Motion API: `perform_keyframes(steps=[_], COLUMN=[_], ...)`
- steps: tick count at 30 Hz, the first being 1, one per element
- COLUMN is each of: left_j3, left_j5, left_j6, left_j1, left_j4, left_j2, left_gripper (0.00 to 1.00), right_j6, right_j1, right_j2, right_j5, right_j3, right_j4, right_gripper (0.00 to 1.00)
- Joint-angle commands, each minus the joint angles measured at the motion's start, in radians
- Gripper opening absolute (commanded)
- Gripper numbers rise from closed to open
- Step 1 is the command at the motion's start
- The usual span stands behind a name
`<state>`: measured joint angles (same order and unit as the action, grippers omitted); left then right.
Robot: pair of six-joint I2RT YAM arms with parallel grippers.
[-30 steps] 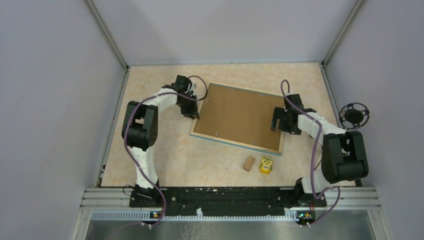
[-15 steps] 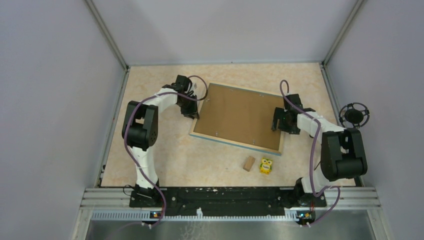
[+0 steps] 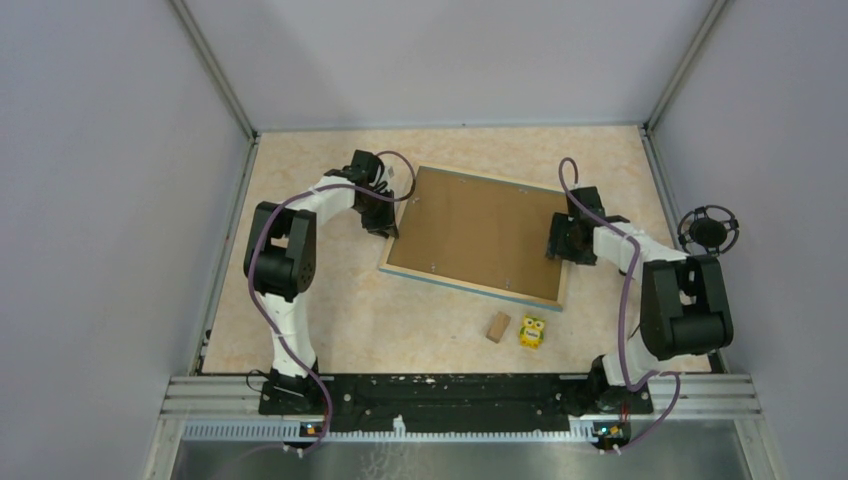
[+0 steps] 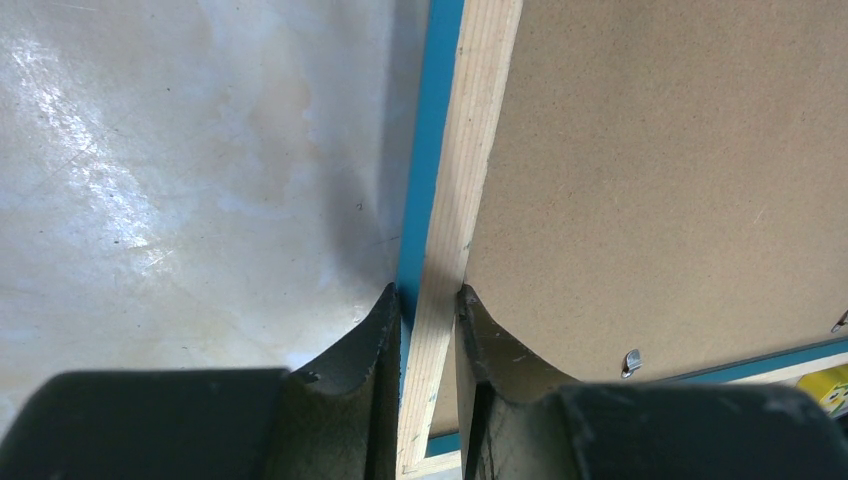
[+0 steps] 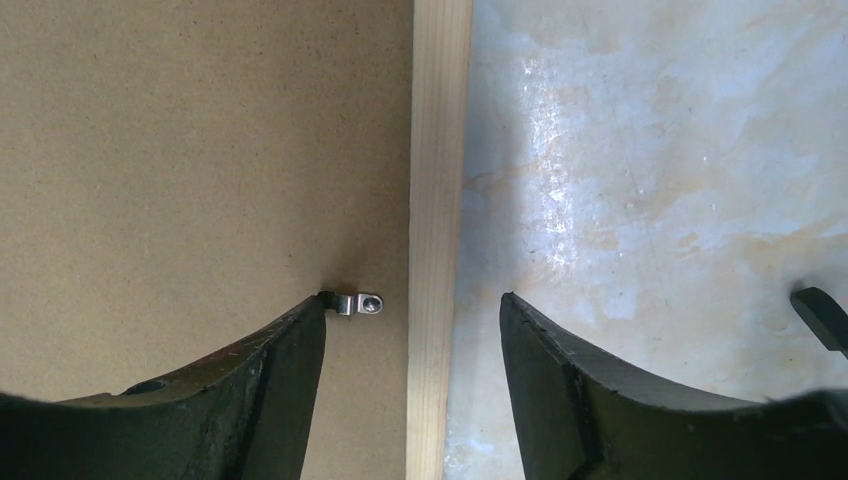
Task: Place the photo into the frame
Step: Install the photo frame at the center of the board.
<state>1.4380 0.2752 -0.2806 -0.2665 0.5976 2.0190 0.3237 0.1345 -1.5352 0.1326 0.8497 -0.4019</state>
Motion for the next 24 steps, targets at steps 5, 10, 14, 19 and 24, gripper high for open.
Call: perform_keyframes(steps=[5,10,14,19,24], left_j3=[0.014,0.015,0.015,0.015,0.016], left_j5=[-0.006,-0.001,0.007,0.021,0.023], left_j6=[0.001,0.003,0.001,0.000,0.003], left_j1=[0.003,0.003,0.003,0.003,0.003], left_j4=[0.005,0.005,0.003,0.002,0.004], left_j2=[0.023,0.018,0.017,0.018,0.016], left_gripper=[0.19,0.19,0.19,0.19,0.19], right_j6=[0.052,0.094,0.081,0.037,0.022], right_j1=[-0.006,-0.005,-0.004,-0.005,-0.006], right_j2=[-0.047,-0.056,-0.030,-0.007,0.050], right_j5=[0.073,0.115,0.080,0.023,0.020], right_j3=[0.010,0.001,-0.012,0.022,0.018], right_j4=[0.075,0.068,0.075,0.045,-0.002], right_gripper=[0.61,0.53,0.53,0.66,0.69])
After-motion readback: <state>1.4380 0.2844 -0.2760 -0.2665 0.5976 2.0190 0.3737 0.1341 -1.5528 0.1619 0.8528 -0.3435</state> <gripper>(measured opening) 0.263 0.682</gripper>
